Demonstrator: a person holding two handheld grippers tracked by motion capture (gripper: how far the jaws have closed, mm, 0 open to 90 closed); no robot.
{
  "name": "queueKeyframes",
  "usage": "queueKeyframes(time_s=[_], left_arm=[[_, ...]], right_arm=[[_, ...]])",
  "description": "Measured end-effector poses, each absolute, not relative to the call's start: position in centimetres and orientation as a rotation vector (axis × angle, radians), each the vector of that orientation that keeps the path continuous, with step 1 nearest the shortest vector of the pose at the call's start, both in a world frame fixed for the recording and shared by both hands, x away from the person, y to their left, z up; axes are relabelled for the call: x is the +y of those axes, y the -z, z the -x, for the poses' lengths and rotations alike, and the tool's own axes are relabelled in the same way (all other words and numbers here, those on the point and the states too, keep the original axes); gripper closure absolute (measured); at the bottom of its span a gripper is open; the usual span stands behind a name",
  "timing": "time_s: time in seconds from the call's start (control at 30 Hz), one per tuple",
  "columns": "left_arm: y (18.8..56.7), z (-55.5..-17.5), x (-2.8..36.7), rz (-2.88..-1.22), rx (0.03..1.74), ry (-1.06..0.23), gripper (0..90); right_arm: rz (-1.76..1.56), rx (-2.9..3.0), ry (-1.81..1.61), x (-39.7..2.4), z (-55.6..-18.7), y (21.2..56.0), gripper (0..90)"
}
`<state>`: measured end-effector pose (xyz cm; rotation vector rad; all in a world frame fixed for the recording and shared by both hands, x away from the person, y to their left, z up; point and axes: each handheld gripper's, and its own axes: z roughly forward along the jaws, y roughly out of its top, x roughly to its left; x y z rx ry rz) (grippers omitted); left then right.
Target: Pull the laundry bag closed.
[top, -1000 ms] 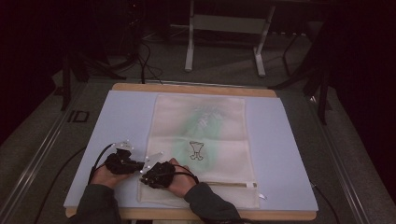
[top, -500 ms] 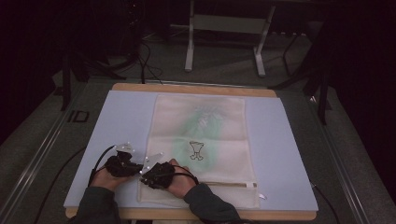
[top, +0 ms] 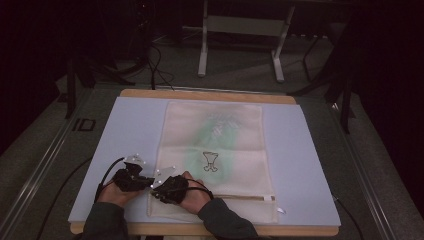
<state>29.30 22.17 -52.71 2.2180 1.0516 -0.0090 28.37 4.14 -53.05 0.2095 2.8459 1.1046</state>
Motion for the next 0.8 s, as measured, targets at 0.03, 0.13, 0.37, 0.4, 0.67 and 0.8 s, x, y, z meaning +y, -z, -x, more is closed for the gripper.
queueKeyframes(time_s=[0.03, 0.13, 0.37, 0.4, 0.67, 0.8], left_arm=[[52.7, -29.27, 22.11, -2.218, 1.053, 0.006, 89.7], [52.69, -29.33, 22.14, -2.22, 1.054, 0.012, 89.8], [52.78, -29.47, 22.29, -2.211, 1.055, 0.033, 89.9], [52.78, -29.48, 22.32, -2.21, 1.057, 0.035, 89.9], [52.81, -29.54, 22.35, -2.208, 1.057, 0.038, 89.9], [52.84, -29.56, 22.42, -2.205, 1.055, 0.042, 89.9]], right_arm=[[-0.211, 2.846, -1.106, 4.13, -28.37, 53.05, 82.2], [-0.207, 2.848, -1.103, 4.1, -28.4, 53.03, 82.3], [-0.21, 2.856, -1.096, 3.92, -28.47, 52.96, 82.3], [-0.21, 2.856, -1.095, 3.88, -28.47, 52.95, 82.3], [-0.195, 2.864, -1.075, 3.4, -28.74, 52.76, 82.4], [-0.175, 2.874, -1.039, 3.23, -28.7, 52.59, 82.4]])
